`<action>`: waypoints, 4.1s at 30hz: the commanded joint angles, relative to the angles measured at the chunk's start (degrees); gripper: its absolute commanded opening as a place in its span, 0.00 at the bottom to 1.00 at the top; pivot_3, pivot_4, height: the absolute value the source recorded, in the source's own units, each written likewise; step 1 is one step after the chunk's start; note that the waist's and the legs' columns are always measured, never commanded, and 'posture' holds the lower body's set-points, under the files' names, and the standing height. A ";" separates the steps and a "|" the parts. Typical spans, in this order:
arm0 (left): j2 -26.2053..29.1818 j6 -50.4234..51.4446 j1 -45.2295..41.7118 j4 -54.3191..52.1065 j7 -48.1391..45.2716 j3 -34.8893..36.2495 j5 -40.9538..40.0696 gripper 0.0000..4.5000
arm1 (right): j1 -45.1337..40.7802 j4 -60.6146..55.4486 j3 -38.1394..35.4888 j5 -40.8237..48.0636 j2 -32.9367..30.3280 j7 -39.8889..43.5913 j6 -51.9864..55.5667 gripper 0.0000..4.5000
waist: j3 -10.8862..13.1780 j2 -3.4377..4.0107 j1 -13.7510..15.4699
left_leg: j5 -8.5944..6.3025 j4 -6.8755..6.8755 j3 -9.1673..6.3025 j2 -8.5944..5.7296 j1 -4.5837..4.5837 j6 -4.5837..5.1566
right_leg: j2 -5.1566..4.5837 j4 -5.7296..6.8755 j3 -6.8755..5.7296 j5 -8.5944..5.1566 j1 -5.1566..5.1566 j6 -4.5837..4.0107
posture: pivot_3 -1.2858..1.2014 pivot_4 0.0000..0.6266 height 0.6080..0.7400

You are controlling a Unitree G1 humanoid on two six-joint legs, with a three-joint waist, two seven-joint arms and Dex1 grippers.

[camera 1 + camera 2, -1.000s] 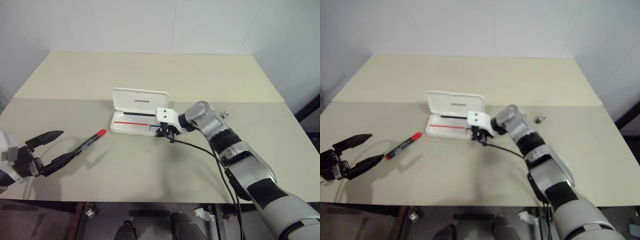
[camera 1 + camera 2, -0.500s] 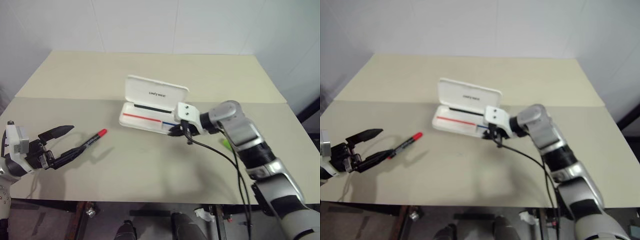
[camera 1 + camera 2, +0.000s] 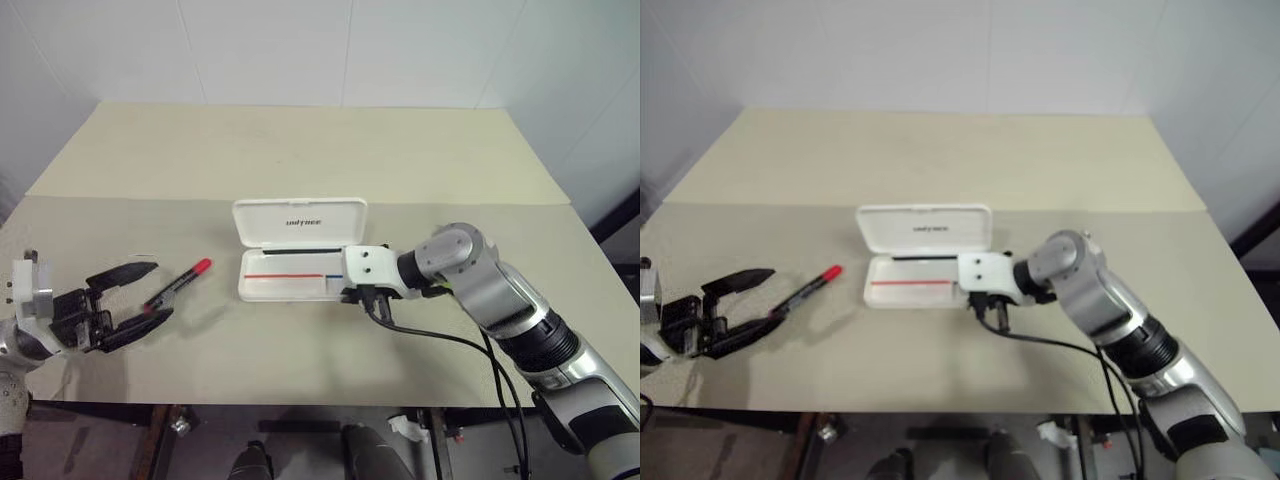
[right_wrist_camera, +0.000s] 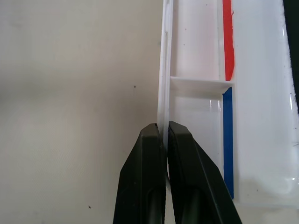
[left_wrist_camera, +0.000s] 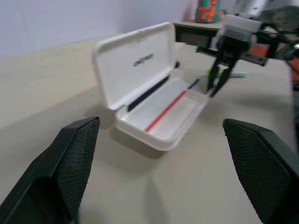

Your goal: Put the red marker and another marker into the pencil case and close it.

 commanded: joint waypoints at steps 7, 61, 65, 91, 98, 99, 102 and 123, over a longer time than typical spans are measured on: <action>5.63 -1.06 0.38 5.45 -12.08 0.49 -0.56 1.00 | 1.65 -7.93 2.83 0.38 -4.92 1.88 3.27 0.00 | 0.01 -0.02 1.03 | 0.00 0.02 0.08 0.01 0.01 0.00 | 0.00 -0.01 0.08 -0.51 -0.04 -0.92 | 0.52 0.24 1.00; -3.40 -4.46 1.13 -3.85 19.74 0.59 6.29 1.00 | 9.96 0.90 -22.98 34.01 3.48 -0.56 -11.02 1.00 | -0.03 -0.10 1.84 | 0.00 0.07 0.11 0.04 0.03 0.01 | 0.04 0.08 0.12 -0.02 0.01 0.02 | 0.52 0.24 1.00; -2.40 -2.25 0.15 -0.85 23.82 -1.36 9.45 1.00 | 12.80 4.90 -23.03 32.14 2.70 0.58 -16.15 1.00 | -0.03 -0.10 2.17 | 0.00 0.12 0.12 0.04 0.04 0.01 | 0.07 0.08 0.13 -0.03 0.01 0.01 | 0.52 0.24 1.00; -0.34 2.52 -24.15 31.52 17.20 -19.96 23.46 1.00 | 18.51 5.65 -23.45 32.72 2.87 -3.11 -20.98 1.00 | -0.04 -0.08 2.52 | 0.02 0.22 0.11 0.04 0.07 0.03 | 0.15 0.13 0.17 0.05 0.09 0.14 | 0.52 0.24 1.00; 0.08 5.23 -26.75 34.27 20.78 -22.14 27.17 0.80 | 17.82 6.29 -23.22 32.53 3.22 -3.34 -21.54 1.00 | -0.05 -0.07 2.46 | 0.08 0.26 0.12 0.03 0.45 0.12 | 0.15 0.15 0.20 0.06 0.43 0.05 | 0.52 0.24 1.00; 0.02 4.33 -26.78 34.41 20.88 -22.00 27.28 0.71 | 17.67 6.48 -23.17 32.48 3.29 -3.32 -21.63 1.00 | -0.05 -0.07 2.41 | 0.10 0.26 0.13 0.03 0.48 0.13 | 0.15 0.12 0.23 -0.05 0.47 -0.22 | 0.52 0.24 1.00; -0.09 3.05 -27.00 35.03 21.45 -21.81 27.89 0.49 | 17.31 6.94 -23.04 32.35 3.47 -3.23 -21.91 1.00 | -0.05 -0.07 2.30 | 0.12 0.28 0.26 0.02 0.53 0.13 | 0.15 0.12 0.39 -0.27 0.49 -0.67 | 0.52 0.24 1.00; 0.64 -0.31 -31.21 15.93 16.66 -18.97 22.20 0.14 | 15.05 10.93 -22.78 31.54 3.82 -1.35 -24.33 1.00 | -0.03 -0.09 2.66 | 0.08 0.21 0.23 0.02 0.16 0.08 | 0.15 0.04 0.38 0.14 0.23 0.25 | 0.52 0.24 1.00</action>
